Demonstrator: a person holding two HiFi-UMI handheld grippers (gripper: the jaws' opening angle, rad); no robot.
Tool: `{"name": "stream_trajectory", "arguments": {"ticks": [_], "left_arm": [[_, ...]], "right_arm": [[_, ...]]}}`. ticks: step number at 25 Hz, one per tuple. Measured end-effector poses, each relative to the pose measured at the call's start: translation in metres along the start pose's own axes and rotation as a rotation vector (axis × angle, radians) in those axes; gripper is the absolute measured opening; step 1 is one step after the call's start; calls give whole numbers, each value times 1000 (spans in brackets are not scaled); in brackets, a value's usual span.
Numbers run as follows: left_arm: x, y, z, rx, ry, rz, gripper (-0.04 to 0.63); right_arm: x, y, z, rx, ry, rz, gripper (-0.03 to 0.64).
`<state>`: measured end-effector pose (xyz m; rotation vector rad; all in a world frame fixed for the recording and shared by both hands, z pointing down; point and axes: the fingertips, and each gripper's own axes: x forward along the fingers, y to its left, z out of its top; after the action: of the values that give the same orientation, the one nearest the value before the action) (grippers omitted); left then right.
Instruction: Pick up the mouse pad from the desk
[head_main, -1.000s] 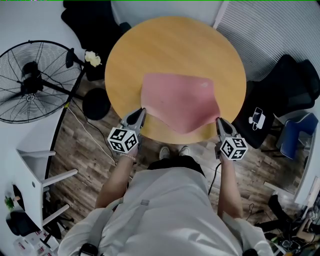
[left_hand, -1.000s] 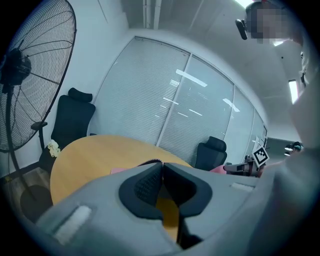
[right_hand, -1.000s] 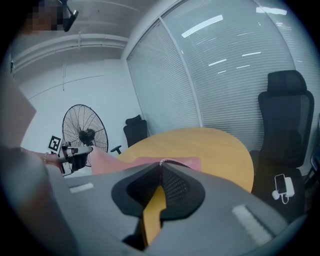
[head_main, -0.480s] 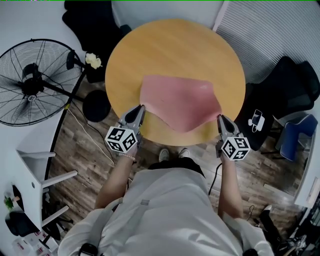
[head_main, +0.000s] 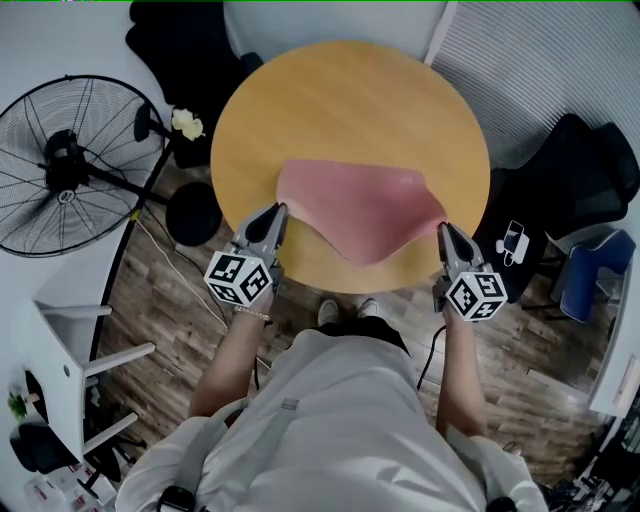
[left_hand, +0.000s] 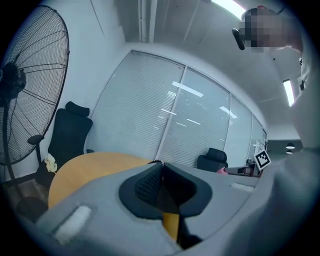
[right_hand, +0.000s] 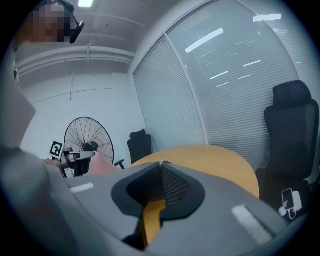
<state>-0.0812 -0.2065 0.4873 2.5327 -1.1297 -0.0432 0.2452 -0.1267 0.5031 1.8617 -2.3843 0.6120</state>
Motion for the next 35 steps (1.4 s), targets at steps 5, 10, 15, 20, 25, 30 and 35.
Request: {"name": "stream_trajectory", "arguments": {"ticks": [5, 10, 15, 20, 25, 30, 35], "left_arm": [[-1, -3, 14, 3, -29, -1, 14], [-2, -9, 31, 4, -62, -5, 14], [-1, -17, 49, 1, -101, -17, 14], [-1, -23, 64, -8, -126, -24, 14], [-4, -29, 77, -5, -147, -33, 14], [-6, -37, 91, 0, -172, -45, 14], [-8, -47, 108, 6, -185, -48, 14]], "right_arm": [[-1, 6, 14, -12, -30, 9, 14], [-3, 15, 33, -28, -64, 26, 14], [-4, 23, 52, -42, -99, 45, 14], [-7, 31, 67, -56, -127, 60, 14], [-9, 41, 82, -71, -153, 78, 14], [-14, 52, 98, -82, -184, 94, 14], [-19, 65, 119, -96, -218, 107, 14]]}}
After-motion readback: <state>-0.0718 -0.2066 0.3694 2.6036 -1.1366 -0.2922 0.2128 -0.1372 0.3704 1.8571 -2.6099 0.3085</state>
